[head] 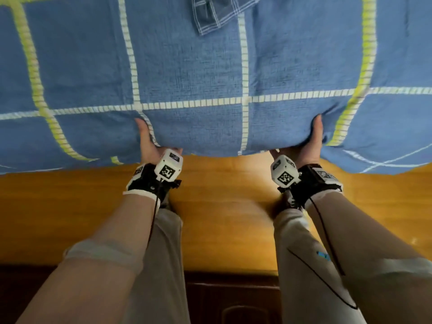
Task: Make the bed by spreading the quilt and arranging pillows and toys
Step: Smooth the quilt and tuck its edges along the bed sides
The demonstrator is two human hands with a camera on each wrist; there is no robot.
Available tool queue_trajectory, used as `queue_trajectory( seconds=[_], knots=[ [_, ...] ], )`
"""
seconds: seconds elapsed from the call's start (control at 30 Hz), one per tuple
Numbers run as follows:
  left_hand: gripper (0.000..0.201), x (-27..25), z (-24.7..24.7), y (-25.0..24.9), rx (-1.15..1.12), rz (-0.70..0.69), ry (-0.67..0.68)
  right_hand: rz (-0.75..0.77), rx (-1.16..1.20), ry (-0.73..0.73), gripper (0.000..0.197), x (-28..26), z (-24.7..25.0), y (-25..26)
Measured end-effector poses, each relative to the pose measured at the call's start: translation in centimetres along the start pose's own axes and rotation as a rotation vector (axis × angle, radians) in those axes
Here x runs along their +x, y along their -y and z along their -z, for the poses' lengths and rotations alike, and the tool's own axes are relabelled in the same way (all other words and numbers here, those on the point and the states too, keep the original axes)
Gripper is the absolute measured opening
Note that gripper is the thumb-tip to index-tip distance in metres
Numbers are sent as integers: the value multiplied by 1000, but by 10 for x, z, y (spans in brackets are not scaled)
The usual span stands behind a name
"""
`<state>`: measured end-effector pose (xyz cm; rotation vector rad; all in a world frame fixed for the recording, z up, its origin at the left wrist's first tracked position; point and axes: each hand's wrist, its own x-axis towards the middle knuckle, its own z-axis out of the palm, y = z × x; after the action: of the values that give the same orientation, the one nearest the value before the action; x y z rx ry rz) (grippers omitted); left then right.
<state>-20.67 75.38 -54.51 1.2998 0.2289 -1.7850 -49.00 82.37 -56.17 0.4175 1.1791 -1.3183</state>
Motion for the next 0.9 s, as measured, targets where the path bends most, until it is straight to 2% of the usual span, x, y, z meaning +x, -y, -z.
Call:
queue_trajectory(
  seconds=[0.07, 0.13, 0.2, 0.23, 0.33, 0.4, 0.47, 0.53, 0.63, 0.77, 0.87, 0.9],
  knots=[
    [67, 7, -8, -3, 52, -31, 29, 63, 58, 9, 65, 5, -11, 1],
    [60, 15, 3, -2, 95, -53, 2, 98, 59, -31, 62, 9, -16, -2],
    [60, 14, 18, 0, 108, -27, 28, 102, 8, -84, 64, 10, -9, -5],
    [63, 9, 28, -2, 109, -10, -3, 80, -22, -122, 69, 6, -6, -8],
    [68, -20, 62, -25, 156, 70, -150, 11, -111, -264, 111, -21, -17, -23],
    [92, -45, 84, -58, 179, 97, -248, -8, -185, -377, 125, -49, -41, -55],
    [95, -67, 103, -102, 224, 95, -293, -69, -251, -329, 144, -75, -73, -99],
    [84, -80, 125, -147, 208, 82, -299, -191, -288, -250, 160, -87, -101, -150],
    [78, -78, 152, -214, 185, 104, -272, -266, -318, -161, 147, -96, -157, -222],
    [98, -34, 179, -275, 123, 20, -212, -193, -253, -107, 122, -77, -219, -272],
    [69, 7, 187, -309, 91, -2, -36, -86, -163, -11, 79, -48, -245, -285],
    [58, 19, 185, -314, 73, 9, 3, -65, -161, -3, 74, -39, -244, -288]
  ],
)
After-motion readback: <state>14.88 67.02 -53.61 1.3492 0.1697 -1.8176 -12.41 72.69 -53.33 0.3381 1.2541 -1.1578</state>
